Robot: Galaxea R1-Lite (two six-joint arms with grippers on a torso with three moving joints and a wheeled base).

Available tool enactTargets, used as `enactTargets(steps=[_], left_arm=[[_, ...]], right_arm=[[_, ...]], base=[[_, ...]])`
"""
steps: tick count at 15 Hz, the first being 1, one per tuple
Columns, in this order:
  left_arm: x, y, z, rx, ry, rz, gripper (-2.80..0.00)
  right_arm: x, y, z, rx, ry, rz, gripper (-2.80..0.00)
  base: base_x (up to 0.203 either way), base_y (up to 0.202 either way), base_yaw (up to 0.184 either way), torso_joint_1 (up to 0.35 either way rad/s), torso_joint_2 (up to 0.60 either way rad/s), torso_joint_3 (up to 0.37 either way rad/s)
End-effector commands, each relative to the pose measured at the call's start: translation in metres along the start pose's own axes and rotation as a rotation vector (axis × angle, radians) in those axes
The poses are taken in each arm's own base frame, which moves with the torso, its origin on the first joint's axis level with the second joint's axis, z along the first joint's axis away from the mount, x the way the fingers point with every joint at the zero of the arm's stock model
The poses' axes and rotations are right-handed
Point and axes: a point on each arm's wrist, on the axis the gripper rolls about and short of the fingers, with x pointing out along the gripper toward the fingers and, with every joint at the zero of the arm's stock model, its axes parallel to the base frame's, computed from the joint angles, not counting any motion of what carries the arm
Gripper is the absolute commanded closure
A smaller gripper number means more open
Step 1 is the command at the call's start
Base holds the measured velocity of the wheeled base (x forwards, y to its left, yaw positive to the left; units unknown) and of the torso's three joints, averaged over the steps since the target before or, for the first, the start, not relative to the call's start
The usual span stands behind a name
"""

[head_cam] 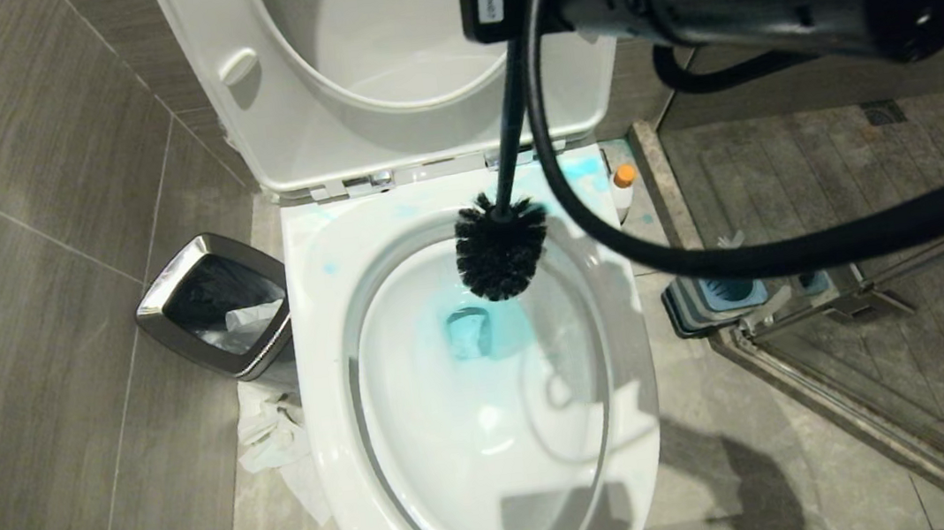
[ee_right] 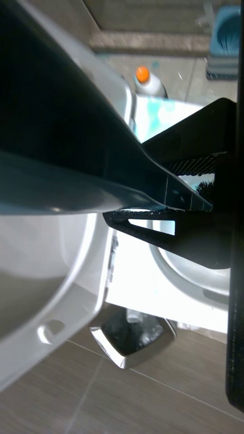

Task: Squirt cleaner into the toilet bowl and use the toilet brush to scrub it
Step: Scrub the toilet bowl

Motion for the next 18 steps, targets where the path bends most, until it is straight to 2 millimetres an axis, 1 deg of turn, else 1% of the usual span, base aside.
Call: enactTargets(steps=[1, 2, 5, 7, 9, 12, 16, 17, 18], left_arm=[[0.000, 0.000, 0.000, 0.000, 0.002, 0.000, 0.00], [0.000, 0.000, 0.000, 0.000, 0.002, 0.000, 0.00], [0.000, 0.000, 0.000, 0.000, 0.002, 0.000, 0.00], [0.000, 0.000, 0.000, 0.000, 0.002, 0.000, 0.00], [0.000, 0.000, 0.000, 0.000, 0.002, 0.001, 0.00], [0.000, 0.000, 0.000, 0.000, 0.002, 0.000, 0.00], [0.000, 0.000, 0.000, 0.000, 0.002, 0.001, 0.00], [0.000, 0.000, 0.000, 0.000, 0.002, 0.001, 0.00], [0.000, 0.000, 0.000, 0.000, 0.002, 0.000, 0.00]], right_arm=[[0.022, 0.023, -0.035, -0.034, 0.072, 0.003, 0.00], [0.032, 0.028, -0.048, -0.031, 0.096, -0.006, 0.00], [0.064, 0.032, -0.083, -0.036, 0.133, -0.054, 0.00], [0.090, 0.026, -0.107, -0.039, 0.134, -0.102, 0.00], [0.108, 0.023, -0.126, -0.036, 0.130, -0.132, 0.00], [0.128, 0.031, -0.158, -0.047, 0.143, -0.131, 0.00], [0.147, 0.043, -0.203, -0.085, 0.160, -0.131, 0.00], [0.152, 0.041, -0.210, -0.088, 0.142, -0.141, 0.00], [0.155, 0.040, -0.210, -0.094, 0.126, -0.148, 0.00]], base=[[0.000, 0.000, 0.000, 0.000, 0.00, 0.000], [0.000, 0.000, 0.000, 0.000, 0.00, 0.000], [0.000, 0.000, 0.000, 0.000, 0.00, 0.000], [0.000, 0.000, 0.000, 0.000, 0.00, 0.000], [0.000, 0.000, 0.000, 0.000, 0.00, 0.000], [0.000, 0.000, 0.000, 0.000, 0.00, 0.000], [0.000, 0.000, 0.000, 0.000, 0.00, 0.000], [0.000, 0.000, 0.000, 0.000, 0.00, 0.000], [0.000, 0.000, 0.000, 0.000, 0.00, 0.000]])
